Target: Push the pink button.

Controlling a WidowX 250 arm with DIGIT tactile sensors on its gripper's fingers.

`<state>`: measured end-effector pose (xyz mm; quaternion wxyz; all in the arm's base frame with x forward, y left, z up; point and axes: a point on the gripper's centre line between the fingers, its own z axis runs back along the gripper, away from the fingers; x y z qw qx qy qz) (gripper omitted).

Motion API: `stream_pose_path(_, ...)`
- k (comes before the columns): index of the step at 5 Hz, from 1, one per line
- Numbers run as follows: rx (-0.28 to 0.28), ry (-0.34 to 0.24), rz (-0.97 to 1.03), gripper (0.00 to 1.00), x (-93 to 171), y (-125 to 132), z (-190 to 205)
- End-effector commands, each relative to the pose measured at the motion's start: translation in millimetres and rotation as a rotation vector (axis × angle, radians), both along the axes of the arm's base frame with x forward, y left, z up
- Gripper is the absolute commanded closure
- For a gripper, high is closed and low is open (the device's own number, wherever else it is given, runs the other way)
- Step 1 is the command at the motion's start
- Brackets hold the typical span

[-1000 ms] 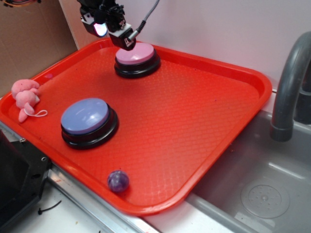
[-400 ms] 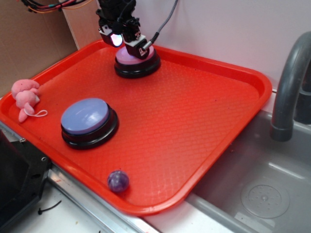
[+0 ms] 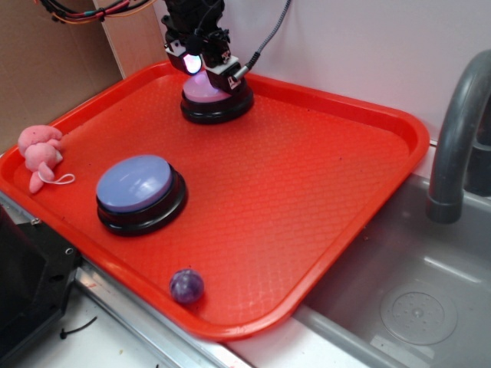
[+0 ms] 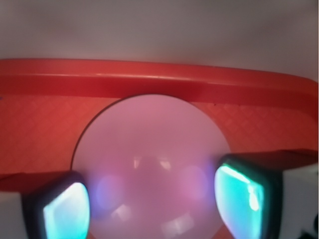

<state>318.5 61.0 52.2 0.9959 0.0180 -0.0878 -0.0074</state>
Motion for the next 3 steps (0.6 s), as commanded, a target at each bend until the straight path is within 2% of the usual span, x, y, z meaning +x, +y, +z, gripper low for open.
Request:
stream_pose_path(1, 0.011, -0.042, 0.015, 0.00, -3.9, 6.1, 27.9)
stream_pose_path(2, 0.024, -0.050, 0.014, 0.00, -10.8, 7.2, 45.2)
stream_pose_path(3, 0.005, -0.054, 0.030, 0.00, -15.8, 7.4, 54.2)
